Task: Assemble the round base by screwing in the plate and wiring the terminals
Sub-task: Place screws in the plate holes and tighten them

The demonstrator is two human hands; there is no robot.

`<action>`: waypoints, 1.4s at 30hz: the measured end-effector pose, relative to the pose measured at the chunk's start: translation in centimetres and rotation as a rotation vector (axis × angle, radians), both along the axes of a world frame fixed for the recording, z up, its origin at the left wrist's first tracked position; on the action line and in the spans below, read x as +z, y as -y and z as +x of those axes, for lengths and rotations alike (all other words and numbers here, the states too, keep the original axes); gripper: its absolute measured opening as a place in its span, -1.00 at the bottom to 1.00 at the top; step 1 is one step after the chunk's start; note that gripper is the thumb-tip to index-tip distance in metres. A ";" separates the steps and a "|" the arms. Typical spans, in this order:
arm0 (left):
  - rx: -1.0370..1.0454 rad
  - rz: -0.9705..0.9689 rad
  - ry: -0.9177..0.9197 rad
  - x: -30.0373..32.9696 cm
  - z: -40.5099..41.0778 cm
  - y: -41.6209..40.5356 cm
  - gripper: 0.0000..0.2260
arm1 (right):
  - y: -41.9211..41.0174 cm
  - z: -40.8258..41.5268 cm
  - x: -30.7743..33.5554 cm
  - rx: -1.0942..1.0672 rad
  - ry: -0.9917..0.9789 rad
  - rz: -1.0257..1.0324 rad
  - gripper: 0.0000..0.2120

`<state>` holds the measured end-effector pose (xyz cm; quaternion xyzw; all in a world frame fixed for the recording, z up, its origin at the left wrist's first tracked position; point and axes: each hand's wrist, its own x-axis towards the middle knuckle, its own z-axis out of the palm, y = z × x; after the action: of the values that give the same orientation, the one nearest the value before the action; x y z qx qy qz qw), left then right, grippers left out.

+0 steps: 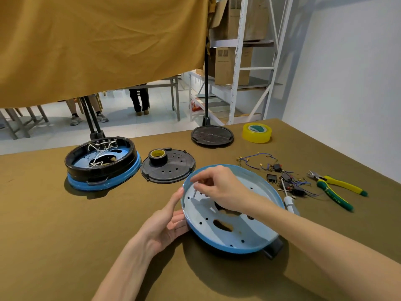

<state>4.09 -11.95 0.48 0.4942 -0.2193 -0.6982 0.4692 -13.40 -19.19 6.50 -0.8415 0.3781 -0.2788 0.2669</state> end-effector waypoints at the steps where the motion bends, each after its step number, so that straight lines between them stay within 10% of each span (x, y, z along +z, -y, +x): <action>1: -0.016 0.016 0.017 0.1 0.0 -0.1 -0.34 | 0.1 0.4 -0.1 0.001 0.018 -0.013 -0.85; 42: -0.113 0.041 0.199 0.0 0.8 0.1 -0.17 | -0.9 0.7 -1.8 0.088 0.038 -0.279 -0.93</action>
<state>4.85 -12.03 0.46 0.5573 -0.2782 -0.6754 0.3948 -12.71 -18.24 4.71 -0.8808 0.2933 -0.3323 0.1665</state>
